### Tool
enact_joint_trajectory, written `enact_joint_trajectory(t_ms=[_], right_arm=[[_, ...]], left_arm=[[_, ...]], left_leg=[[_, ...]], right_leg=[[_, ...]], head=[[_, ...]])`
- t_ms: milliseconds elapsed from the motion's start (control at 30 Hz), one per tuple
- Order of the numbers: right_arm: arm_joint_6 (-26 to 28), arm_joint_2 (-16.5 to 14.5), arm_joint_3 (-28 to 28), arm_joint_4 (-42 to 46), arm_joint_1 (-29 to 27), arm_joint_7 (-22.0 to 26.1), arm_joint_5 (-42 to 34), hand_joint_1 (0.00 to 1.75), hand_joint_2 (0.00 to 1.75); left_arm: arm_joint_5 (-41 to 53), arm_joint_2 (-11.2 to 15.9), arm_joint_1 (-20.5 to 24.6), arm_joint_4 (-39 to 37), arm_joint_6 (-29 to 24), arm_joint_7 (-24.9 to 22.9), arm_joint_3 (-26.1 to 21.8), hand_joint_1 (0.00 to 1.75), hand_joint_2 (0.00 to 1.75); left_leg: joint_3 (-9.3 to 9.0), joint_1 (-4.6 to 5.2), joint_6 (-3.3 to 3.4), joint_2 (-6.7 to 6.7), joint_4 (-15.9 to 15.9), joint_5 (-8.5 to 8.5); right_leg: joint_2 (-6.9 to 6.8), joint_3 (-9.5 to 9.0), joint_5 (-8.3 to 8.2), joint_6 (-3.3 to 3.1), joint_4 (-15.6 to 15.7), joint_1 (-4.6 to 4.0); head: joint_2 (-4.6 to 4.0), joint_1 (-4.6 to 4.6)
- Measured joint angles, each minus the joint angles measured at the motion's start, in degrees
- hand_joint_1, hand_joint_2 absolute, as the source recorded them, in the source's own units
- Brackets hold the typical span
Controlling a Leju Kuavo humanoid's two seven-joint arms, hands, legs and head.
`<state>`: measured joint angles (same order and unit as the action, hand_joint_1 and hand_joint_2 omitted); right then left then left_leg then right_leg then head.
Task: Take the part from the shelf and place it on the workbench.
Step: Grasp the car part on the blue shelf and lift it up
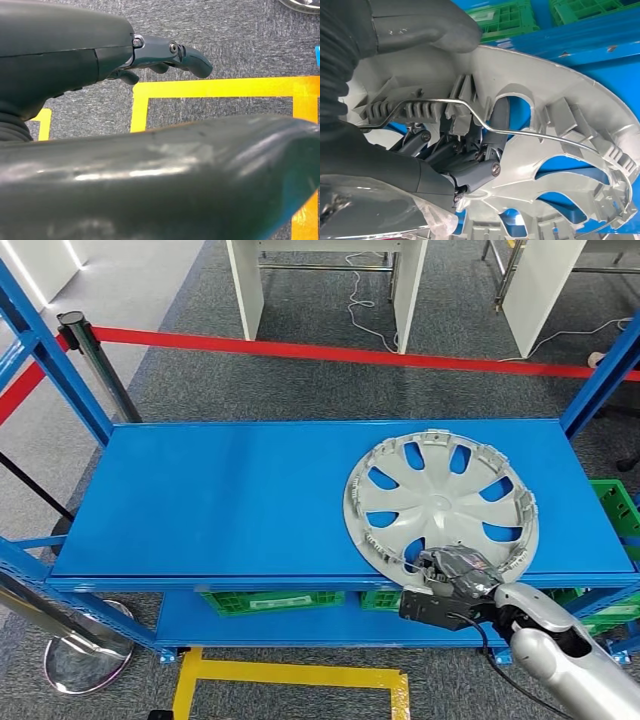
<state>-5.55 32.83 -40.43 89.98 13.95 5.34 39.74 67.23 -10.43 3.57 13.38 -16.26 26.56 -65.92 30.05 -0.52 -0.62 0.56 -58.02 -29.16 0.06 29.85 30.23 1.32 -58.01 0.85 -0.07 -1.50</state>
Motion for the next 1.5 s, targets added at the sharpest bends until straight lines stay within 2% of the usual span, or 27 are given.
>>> enact_joint_trajectory(t_ms=[167, 267, 367, 400, 433, 1267, 1300, 1400, 1433, 1500], right_arm=[[1.3, -0.04, -0.47, -0.17, -0.25, -1.52, 3.1, 1.74, 1.75], [2.11, -0.22, -0.75, -0.41, -0.42, -2.32, 4.57, 1.58, 1.75], [2.71, -0.49, -0.84, -0.73, -0.67, -2.71, 5.38, 0.39, 1.75], [2.85, -0.58, -0.85, -0.84, -0.78, -2.79, 5.56, 0.04, 1.75], [2.98, -0.66, -0.85, -0.96, -0.88, -2.84, 5.73, 0.0, 1.75], [3.82, -1.84, -0.08, -1.9, -1.36, -3.0, 7.3, 0.0, 1.75], [3.63, -1.84, -0.06, -1.9, -1.36, -2.91, 7.31, 0.1, 1.75], [2.71, -1.84, 0.07, -1.9, -1.27, -2.51, 7.2, 1.37, 1.75], [2.48, -1.84, 0.1, -1.9, -1.24, -2.38, 7.13, 1.71, 1.75], [2.27, -1.84, 0.1, -1.93, -1.22, -2.19, 6.98, 1.75, 1.75]], left_arm=[[0.13, 0.0, 0.0, 0.0, 0.0, -0.01, -0.01, 0.0, 0.0], [0.23, 0.0, 0.01, 0.0, 0.0, -0.01, -0.01, 0.0, 0.0], [0.43, 0.0, 0.01, 0.0, 0.0, -0.01, -0.01, 0.0, 0.0], [0.49, 0.0, 0.01, 0.0, 0.0, -0.01, 0.0, 0.0, 0.0], [0.52, 0.0, 0.02, 0.0, 0.0, -0.01, 0.01, 0.0, 0.0], [1.05, 0.07, 0.09, 0.0, 0.15, 0.3, 0.02, 0.0, 0.0], [1.08, 0.07, 0.09, 0.0, 0.15, 0.3, 0.02, 0.0, 0.0], [1.16, 0.07, 0.1, 0.0, 0.15, 0.3, 0.02, 0.0, 0.0], [1.16, 0.07, 0.1, 0.0, 0.15, 0.3, 0.02, 0.0, 0.0], [1.16, 0.08, 0.1, 0.0, 0.15, 0.31, 0.02, 0.0, 0.0]], left_leg=[[0.0, 0.0, 0.0, 0.0, 0.0, 0.0], [0.0, 0.0, 0.0, 0.0, 0.0, 0.0], [-0.01, 0.0, 0.0, 0.0, 0.0, 0.0], [-0.01, 0.0, 0.0, 0.0, 0.0, 0.0], [-0.02, 0.0, 0.0, 0.0, 0.0, 0.0], [-0.07, 0.01, 0.12, 0.0, -0.01, 0.08], [-0.07, 0.01, 0.12, 0.0, -0.01, 0.08], [-0.08, 0.01, 0.12, 0.0, -0.01, 0.08], [-0.08, 0.01, 0.12, 0.0, -0.01, 0.08], [-0.08, 0.01, 0.12, 0.0, -0.01, 0.08]], right_leg=[[-0.01, -0.01, 0.0, 0.0, 0.0, 0.0], [-0.01, -0.02, 0.0, 0.0, 0.0, 0.0], [-0.02, -0.03, 0.0, 0.0, 0.0, 0.0], [-0.01, -0.04, 0.0, 0.0, 0.0, 0.0], [0.0, -0.04, 0.0, 0.0, 0.0, 0.0], [0.0, -0.1, -0.05, 0.05, 0.0, 0.0], [0.0, -0.1, -0.05, 0.05, 0.0, 0.0], [0.0, -0.1, -0.05, 0.05, 0.0, 0.0], [0.0, -0.1, -0.06, 0.05, 0.0, 0.0], [0.0, -0.1, -0.06, 0.05, 0.0, 0.0]], head=[[0.0, 0.0], [0.0, 0.0], [0.0, 0.0], [0.0, 0.0], [0.0, 0.0], [0.0, 0.0], [0.0, 0.0], [0.0, -0.01], [0.0, 0.0], [0.0, 0.0]])
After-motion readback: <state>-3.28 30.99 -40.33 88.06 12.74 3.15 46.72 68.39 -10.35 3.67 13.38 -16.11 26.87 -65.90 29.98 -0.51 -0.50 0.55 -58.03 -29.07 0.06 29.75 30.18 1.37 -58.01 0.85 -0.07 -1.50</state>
